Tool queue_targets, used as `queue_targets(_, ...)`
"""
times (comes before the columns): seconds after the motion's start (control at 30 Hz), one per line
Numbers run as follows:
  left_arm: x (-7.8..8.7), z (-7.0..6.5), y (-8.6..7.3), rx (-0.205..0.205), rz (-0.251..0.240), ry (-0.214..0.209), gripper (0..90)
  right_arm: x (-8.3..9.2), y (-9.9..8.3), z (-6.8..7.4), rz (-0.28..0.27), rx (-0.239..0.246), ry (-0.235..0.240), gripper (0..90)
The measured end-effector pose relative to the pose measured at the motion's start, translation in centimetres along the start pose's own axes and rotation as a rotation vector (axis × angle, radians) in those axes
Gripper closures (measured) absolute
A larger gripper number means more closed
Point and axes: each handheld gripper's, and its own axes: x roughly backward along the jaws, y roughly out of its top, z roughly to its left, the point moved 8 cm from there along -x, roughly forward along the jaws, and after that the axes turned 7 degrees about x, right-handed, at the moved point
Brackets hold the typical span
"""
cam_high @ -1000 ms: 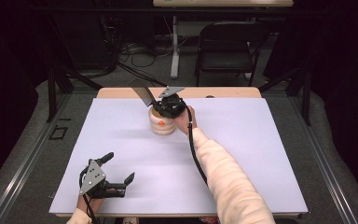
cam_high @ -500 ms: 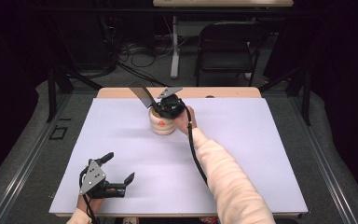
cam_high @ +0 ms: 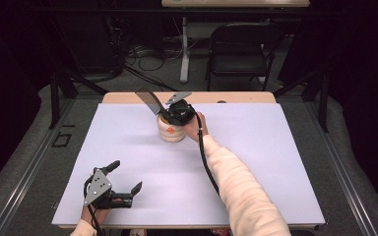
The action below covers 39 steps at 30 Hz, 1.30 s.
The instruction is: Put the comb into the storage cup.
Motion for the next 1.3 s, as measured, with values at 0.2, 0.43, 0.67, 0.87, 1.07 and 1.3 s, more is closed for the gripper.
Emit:
queue_targets(0.2,0.0,0.0,0.0,0.000,0.000,0.000,0.1,-0.1,0.0,0.2,0.004,0.001,0.005,71.5)
queue_targets(0.43,0.0,0.0,0.0,0.000,0.000,0.000,0.1,-0.2,0.0,0.2,0.008,-0.005,0.009,71.5)
queue_targets(0.67,0.0,0.0,0.0,0.000,0.000,0.000,0.1,0.0,0.1,0.3,0.014,0.000,0.017,66.8)
queue_targets(0.87,0.0,0.0,0.0,0.001,0.000,-0.001,0.1,0.8,0.3,0.2,0.014,-0.012,0.028,55.4)
queue_targets(1.07,0.0,0.0,0.0,0.000,0.001,0.001,0.1,1.9,0.7,0.3,0.020,-0.031,0.053,36.5)
queue_targets(1.3,-0.1,0.0,0.0,-0.003,0.001,-0.001,0.1,2.9,0.9,0.6,0.035,-0.038,0.090,22.0)
